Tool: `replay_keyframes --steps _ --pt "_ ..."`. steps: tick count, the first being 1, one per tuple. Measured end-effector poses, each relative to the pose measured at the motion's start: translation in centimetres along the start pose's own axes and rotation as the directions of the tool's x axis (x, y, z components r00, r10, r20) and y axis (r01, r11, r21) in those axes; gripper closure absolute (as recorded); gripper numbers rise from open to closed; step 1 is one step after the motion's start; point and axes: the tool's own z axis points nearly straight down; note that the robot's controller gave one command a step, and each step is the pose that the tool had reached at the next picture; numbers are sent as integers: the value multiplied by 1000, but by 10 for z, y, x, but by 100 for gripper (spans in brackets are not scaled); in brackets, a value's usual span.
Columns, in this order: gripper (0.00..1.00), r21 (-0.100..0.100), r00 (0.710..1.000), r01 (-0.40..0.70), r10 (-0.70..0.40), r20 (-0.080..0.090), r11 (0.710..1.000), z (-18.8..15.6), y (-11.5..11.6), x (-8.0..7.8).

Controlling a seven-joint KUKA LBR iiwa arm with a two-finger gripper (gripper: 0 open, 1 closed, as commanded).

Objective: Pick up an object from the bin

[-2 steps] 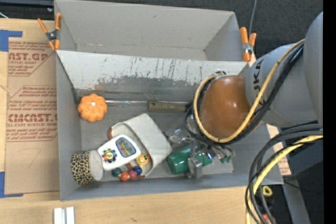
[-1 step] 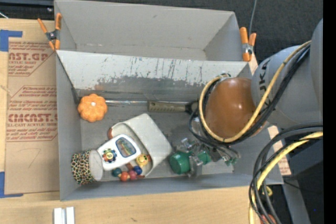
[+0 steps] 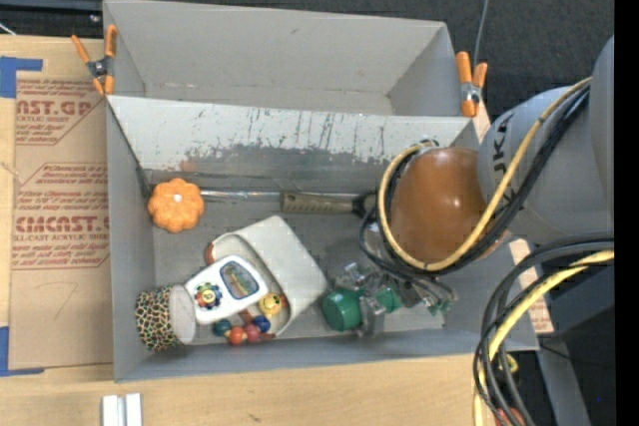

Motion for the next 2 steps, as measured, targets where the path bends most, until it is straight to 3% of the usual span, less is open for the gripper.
replay_keyframes --steps 1,2 --pt "100 -1 1000 -1 1 0 1000 -51 1 -1" --pt "100 -3 1000 -1 1 -5 1000 -78 2 0"
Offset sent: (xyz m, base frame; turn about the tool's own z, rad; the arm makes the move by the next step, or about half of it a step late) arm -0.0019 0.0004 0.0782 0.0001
